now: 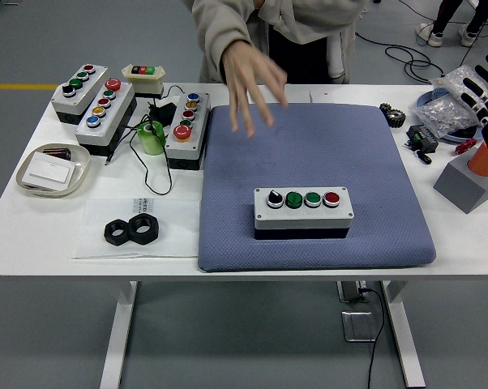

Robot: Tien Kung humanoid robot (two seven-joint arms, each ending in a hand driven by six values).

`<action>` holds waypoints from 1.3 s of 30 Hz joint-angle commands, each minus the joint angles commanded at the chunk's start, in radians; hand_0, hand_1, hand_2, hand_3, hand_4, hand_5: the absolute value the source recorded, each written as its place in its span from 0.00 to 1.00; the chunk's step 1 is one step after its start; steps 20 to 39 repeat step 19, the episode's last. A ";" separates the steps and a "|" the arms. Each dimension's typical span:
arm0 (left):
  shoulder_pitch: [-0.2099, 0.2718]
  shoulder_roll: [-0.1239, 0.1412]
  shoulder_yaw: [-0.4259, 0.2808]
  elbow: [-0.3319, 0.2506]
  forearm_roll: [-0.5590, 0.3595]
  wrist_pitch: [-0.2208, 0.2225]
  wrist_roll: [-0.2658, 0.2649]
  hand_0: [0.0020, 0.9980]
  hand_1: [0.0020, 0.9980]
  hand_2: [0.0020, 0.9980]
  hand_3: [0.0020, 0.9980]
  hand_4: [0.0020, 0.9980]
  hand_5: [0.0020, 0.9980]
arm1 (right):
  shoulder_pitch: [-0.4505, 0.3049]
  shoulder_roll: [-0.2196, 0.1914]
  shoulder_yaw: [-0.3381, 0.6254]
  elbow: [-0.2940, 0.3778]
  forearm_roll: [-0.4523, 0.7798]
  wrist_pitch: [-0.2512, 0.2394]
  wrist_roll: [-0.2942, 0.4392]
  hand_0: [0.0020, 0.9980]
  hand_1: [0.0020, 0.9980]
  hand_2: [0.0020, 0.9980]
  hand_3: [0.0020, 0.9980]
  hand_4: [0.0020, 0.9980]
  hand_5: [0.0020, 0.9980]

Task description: Pick up the button,place it on the desk,press the button,press the button

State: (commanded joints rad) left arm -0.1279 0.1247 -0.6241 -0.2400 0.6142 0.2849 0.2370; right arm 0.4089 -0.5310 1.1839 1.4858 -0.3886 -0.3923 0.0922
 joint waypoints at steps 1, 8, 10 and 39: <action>-0.001 0.000 0.001 0.000 -0.001 0.000 0.000 0.68 0.65 0.75 0.79 0.70 1.00 | 0.002 -0.001 0.000 0.000 0.000 -0.002 0.000 0.94 0.84 0.89 0.87 0.59 0.67; 0.002 -0.001 0.003 -0.001 -0.003 -0.002 -0.001 0.68 0.65 0.75 0.79 0.70 1.00 | -0.003 -0.002 -0.005 -0.001 0.001 -0.007 -0.001 0.94 0.84 0.89 0.87 0.59 0.66; 0.004 -0.002 0.001 -0.001 0.000 -0.003 0.000 0.68 0.65 0.75 0.79 0.70 1.00 | -0.005 -0.002 -0.007 -0.002 0.000 -0.007 -0.002 0.94 0.84 0.89 0.87 0.59 0.66; 0.016 -0.002 -0.010 -0.002 0.019 -0.005 0.006 0.68 0.65 0.75 0.79 0.70 1.00 | -0.016 -0.005 -0.013 -0.002 -0.004 -0.011 -0.005 0.94 0.84 0.89 0.87 0.59 0.65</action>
